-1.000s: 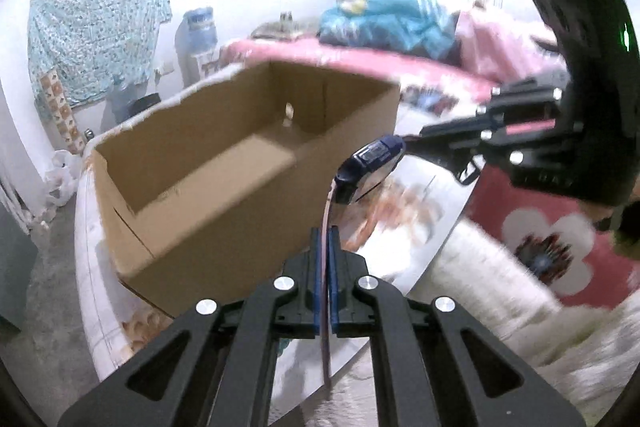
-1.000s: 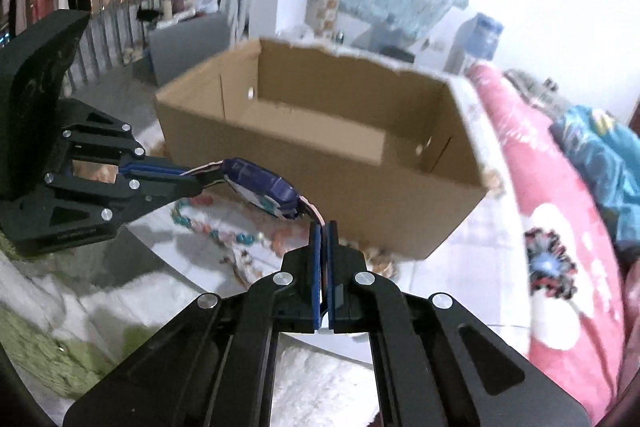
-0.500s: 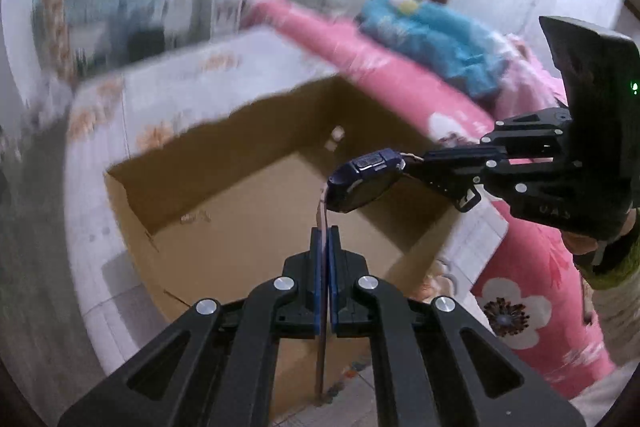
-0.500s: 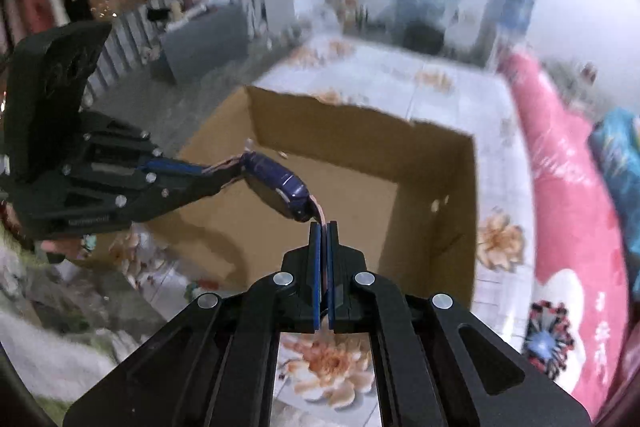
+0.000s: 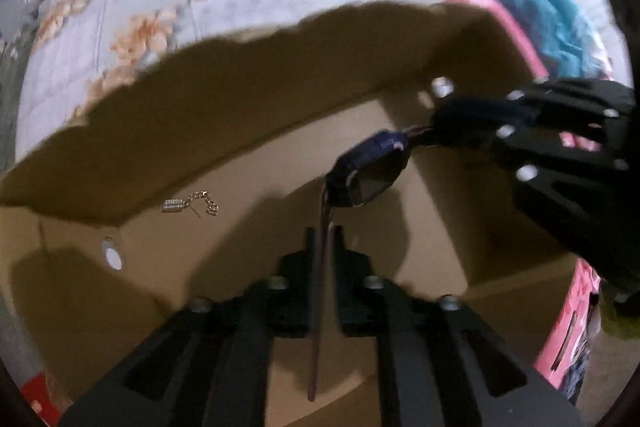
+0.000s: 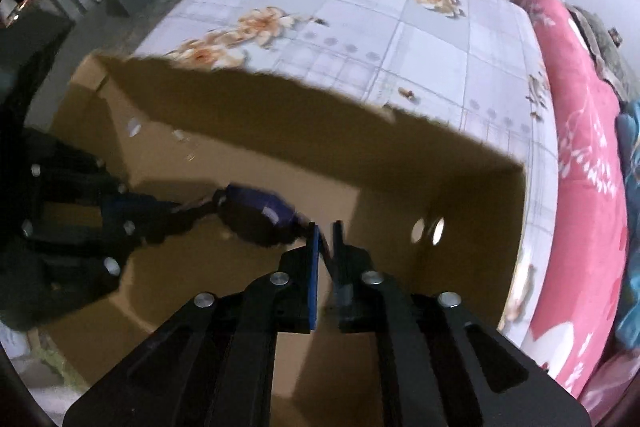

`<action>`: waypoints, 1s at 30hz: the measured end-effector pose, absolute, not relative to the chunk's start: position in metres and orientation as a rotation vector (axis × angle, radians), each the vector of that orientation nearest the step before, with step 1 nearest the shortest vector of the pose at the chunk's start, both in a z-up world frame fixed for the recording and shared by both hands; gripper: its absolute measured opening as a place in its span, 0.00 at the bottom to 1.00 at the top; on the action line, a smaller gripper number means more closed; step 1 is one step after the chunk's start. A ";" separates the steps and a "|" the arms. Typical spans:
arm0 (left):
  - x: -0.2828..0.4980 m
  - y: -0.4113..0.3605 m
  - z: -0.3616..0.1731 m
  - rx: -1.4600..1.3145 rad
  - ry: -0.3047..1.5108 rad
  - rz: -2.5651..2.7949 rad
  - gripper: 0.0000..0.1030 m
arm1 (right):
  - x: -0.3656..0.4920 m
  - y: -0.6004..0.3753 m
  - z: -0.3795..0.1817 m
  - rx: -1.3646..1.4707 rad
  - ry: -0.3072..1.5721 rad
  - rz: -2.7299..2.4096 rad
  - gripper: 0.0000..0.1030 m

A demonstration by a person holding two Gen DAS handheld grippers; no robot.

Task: Organize jewelry
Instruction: 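Carry the watch into the box with both tools and release it, then withdraw both tools from the box back over the bead bracelets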

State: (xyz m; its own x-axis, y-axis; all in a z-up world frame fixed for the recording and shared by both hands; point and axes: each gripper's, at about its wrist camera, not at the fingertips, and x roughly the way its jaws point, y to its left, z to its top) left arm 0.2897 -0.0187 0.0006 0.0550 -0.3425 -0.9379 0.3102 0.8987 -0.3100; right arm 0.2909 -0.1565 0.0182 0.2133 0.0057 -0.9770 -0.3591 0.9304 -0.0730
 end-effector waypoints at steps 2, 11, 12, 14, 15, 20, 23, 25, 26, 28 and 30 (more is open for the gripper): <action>0.299 -0.016 -0.003 -0.085 1.460 -0.478 0.22 | 0.298 -0.158 0.021 -0.299 1.323 0.255 0.13; 0.293 -0.002 0.008 -0.119 1.413 -0.454 0.46 | 0.303 -0.176 0.050 -0.237 1.209 0.248 0.20; 0.292 -0.001 0.013 -0.110 1.392 -0.457 0.47 | 0.299 -0.180 0.057 -0.209 1.188 0.248 0.22; 0.283 0.004 0.029 -0.080 1.329 -0.470 0.48 | 0.289 -0.189 0.071 -0.155 1.144 0.249 0.25; 0.274 0.008 0.042 -0.067 1.286 -0.488 0.48 | 0.281 -0.194 0.082 -0.128 1.111 0.252 0.25; 0.217 0.034 0.101 -0.038 1.072 -0.574 0.59 | 0.217 -0.215 0.136 -0.022 0.917 0.256 0.37; 0.172 0.049 0.127 -0.034 0.953 -0.596 0.67 | 0.163 -0.222 0.158 0.009 0.811 0.251 0.49; 0.141 0.060 0.136 -0.043 0.892 -0.618 0.72 | 0.124 -0.226 0.164 0.035 0.758 0.244 0.62; 0.122 0.068 0.138 -0.041 0.861 -0.625 0.76 | 0.107 -0.227 0.164 0.046 0.740 0.242 0.64; 0.091 0.077 0.137 -0.025 0.812 -0.617 0.80 | 0.069 -0.229 0.159 0.072 0.709 0.222 0.72; 0.064 0.081 0.127 0.002 0.797 -0.597 0.81 | 0.037 -0.228 0.147 0.102 0.701 0.196 0.80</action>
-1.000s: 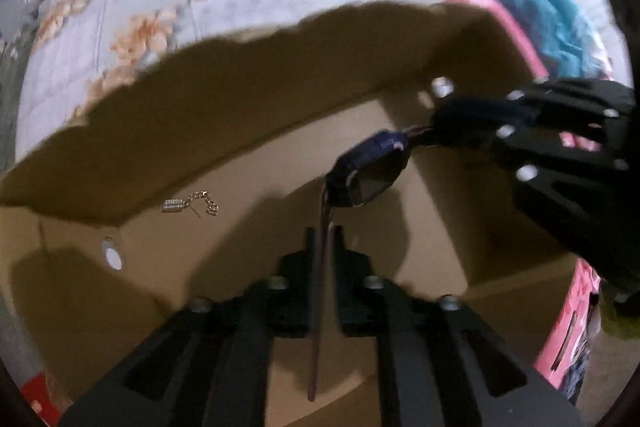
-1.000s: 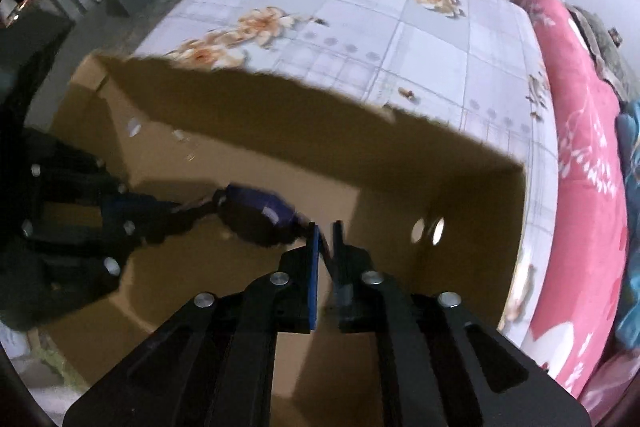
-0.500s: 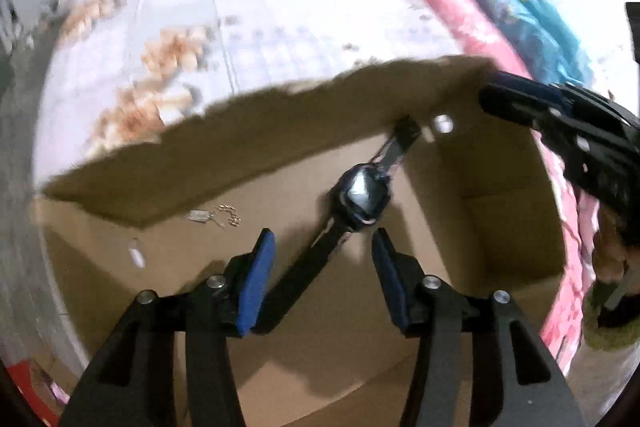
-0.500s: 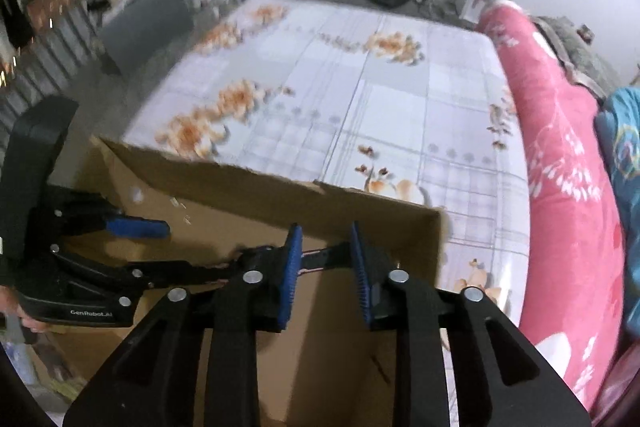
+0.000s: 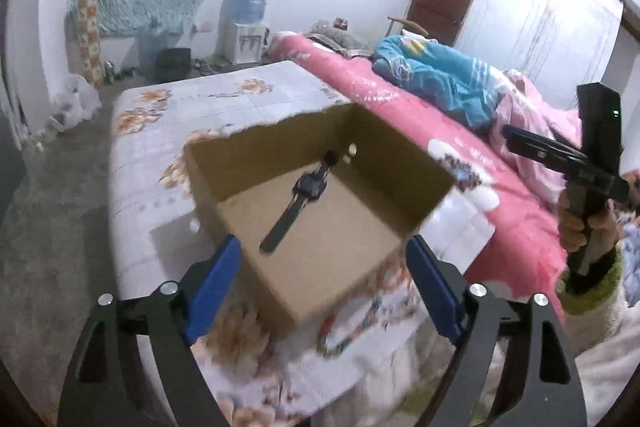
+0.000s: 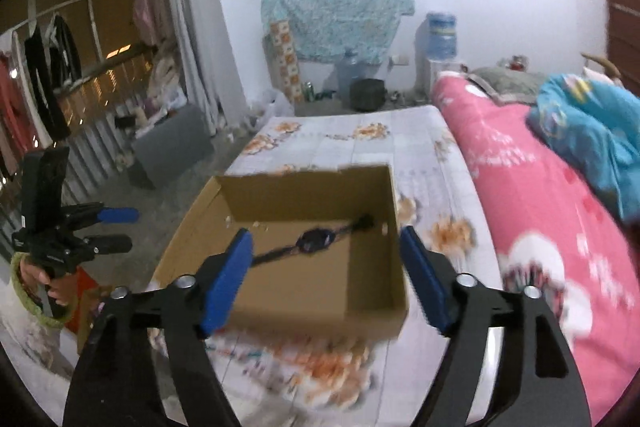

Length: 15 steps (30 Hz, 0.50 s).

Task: Organize jewelry
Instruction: 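Withdraw both tools from the box back over the bead bracelets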

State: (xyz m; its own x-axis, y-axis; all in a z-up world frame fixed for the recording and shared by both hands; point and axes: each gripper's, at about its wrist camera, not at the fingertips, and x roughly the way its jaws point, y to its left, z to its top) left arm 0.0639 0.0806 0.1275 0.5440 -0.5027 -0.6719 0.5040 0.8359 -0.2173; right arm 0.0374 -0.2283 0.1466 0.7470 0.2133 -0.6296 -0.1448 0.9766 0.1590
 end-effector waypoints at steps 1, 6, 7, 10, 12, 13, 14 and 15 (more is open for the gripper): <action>0.055 0.081 0.122 0.010 0.799 -0.597 0.82 | 0.025 -0.227 0.138 0.113 0.700 0.173 0.83; 0.027 0.073 0.066 -0.006 0.906 -0.570 0.85 | -0.009 -0.204 0.079 0.137 0.803 0.057 0.87; 0.028 0.067 0.046 0.004 0.960 -0.544 0.85 | -0.012 -0.200 0.070 0.142 0.824 0.048 0.87; 0.035 0.060 0.004 0.013 1.031 -0.451 0.84 | -0.011 -0.183 0.040 0.138 0.908 0.012 0.87; 0.041 0.054 -0.010 0.037 1.050 -0.402 0.84 | -0.008 -0.174 0.030 0.149 0.943 0.029 0.87; 0.044 0.050 -0.016 0.044 1.046 -0.378 0.84 | -0.007 -0.170 0.027 0.154 0.951 0.038 0.87; 0.046 0.047 -0.019 0.047 1.030 -0.367 0.84 | -0.004 -0.167 0.026 0.163 0.953 0.049 0.87; 0.048 0.044 -0.022 0.055 1.014 -0.348 0.84 | -0.002 -0.166 0.026 0.173 0.953 0.054 0.87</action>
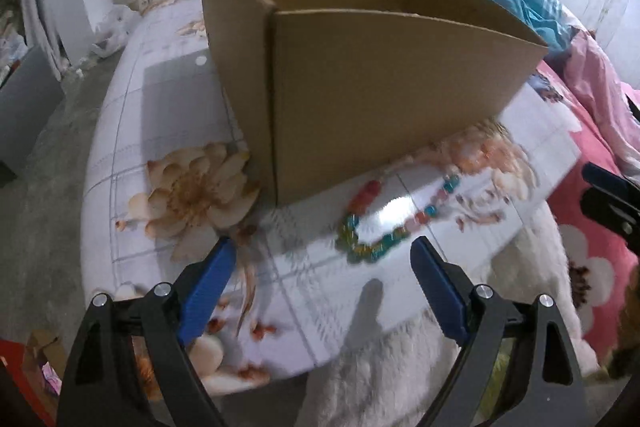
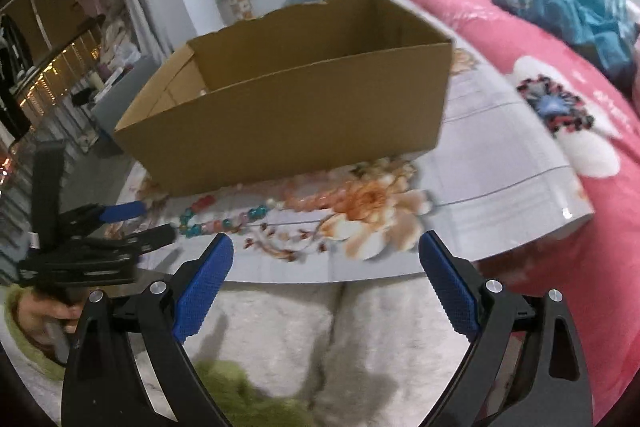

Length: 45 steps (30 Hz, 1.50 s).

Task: Organize jewelry
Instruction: 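Withdraw both tools from the box back over the bead bracelets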

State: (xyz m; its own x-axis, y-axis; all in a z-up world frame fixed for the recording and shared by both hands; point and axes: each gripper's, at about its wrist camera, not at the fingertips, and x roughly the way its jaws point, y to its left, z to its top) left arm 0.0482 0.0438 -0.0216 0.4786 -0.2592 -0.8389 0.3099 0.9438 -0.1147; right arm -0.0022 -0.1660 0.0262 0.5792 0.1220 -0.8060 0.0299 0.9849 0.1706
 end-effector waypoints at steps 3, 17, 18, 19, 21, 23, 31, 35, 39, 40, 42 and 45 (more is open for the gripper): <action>0.055 0.036 -0.030 0.084 0.983 -0.277 0.85 | 0.003 -0.163 0.022 0.212 0.968 0.082 0.87; 0.024 0.029 -0.033 0.202 0.941 -0.394 0.86 | 0.006 -0.155 0.000 0.220 1.031 0.081 0.87; 0.023 0.032 -0.028 0.167 0.932 -0.410 0.86 | 0.008 -0.154 -0.001 0.217 1.030 0.084 0.87; 0.024 0.034 -0.024 0.142 0.905 -0.416 0.86 | 0.008 -0.154 -0.001 0.216 1.031 0.085 0.87; 0.026 0.036 -0.014 0.124 0.853 -0.411 0.86 | 0.011 -0.152 -0.004 0.222 1.037 0.090 0.87; 0.031 0.029 -0.012 0.136 0.827 -0.383 0.86 | 0.014 -0.151 -0.006 0.232 1.044 0.096 0.87; 0.046 0.015 -0.036 0.228 0.865 -0.323 0.86 | 0.012 -0.156 -0.005 0.229 1.040 0.088 0.87; 0.029 0.025 -0.035 0.243 0.877 -0.348 0.86 | 0.011 -0.161 -0.010 0.257 1.047 0.106 0.87; 0.027 0.041 -0.036 0.215 0.895 -0.335 0.91 | 0.014 -0.155 -0.015 0.262 1.059 0.146 0.87; 0.030 0.043 -0.038 0.205 0.901 -0.331 0.94 | 0.015 -0.152 -0.015 0.257 1.060 0.157 0.87; 0.034 0.044 -0.039 0.190 0.909 -0.325 0.95 | 0.017 -0.146 -0.015 0.246 1.060 0.178 0.87; 0.033 0.044 -0.040 0.189 0.904 -0.330 0.95 | 0.019 -0.137 -0.012 0.217 1.054 0.182 0.88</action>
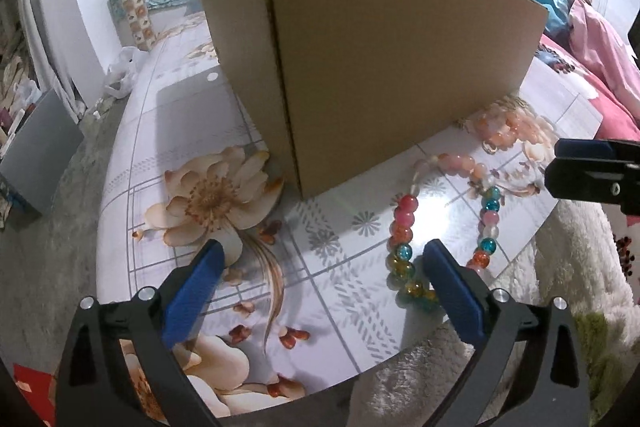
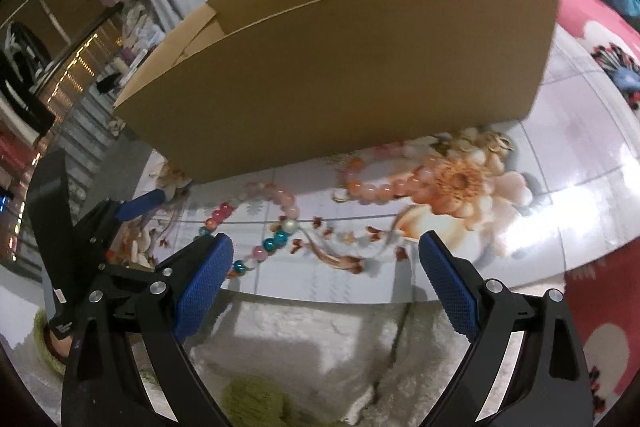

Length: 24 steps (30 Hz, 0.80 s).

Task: Organize jewelry
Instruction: 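Withdraw both tools from the box back over the bead bracelets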

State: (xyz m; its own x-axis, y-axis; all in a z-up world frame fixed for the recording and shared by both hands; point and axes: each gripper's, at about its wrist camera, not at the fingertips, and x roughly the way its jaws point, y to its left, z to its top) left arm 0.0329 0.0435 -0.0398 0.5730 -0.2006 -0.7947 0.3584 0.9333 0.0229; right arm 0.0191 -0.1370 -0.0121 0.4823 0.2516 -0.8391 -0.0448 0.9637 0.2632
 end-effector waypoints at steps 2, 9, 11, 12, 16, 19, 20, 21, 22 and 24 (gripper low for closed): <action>0.033 0.043 -0.040 0.186 0.895 -0.337 0.95 | 0.018 -0.134 -0.008 0.187 1.041 0.165 0.91; 0.036 0.048 -0.040 0.190 0.911 -0.361 0.95 | 0.017 -0.125 0.002 0.098 0.970 0.055 0.92; 0.037 0.049 -0.040 0.190 0.913 -0.367 0.95 | 0.016 -0.123 0.004 0.053 0.953 0.000 0.92; 0.037 0.049 -0.040 0.193 0.915 -0.369 0.95 | 0.016 -0.123 0.004 0.036 0.945 -0.020 0.92; 0.038 0.048 -0.040 0.197 0.931 -0.370 0.95 | 0.013 -0.123 0.008 -0.018 0.911 -0.040 0.92; 0.039 0.047 -0.039 0.201 0.945 -0.369 0.95 | 0.012 -0.124 0.014 -0.031 0.880 -0.045 0.92; 0.039 0.047 -0.039 0.202 0.948 -0.369 0.95 | 0.010 -0.124 0.018 -0.042 0.856 -0.055 0.92; 0.040 0.047 -0.039 0.203 0.953 -0.368 0.95 | 0.010 -0.124 0.021 -0.053 0.832 -0.065 0.92; 0.040 0.047 -0.039 0.204 0.959 -0.368 0.95 | 0.009 -0.124 0.025 -0.063 0.810 -0.071 0.92; 0.041 0.047 -0.039 0.203 0.971 -0.369 0.95 | 0.005 -0.125 0.032 -0.079 0.759 -0.078 0.92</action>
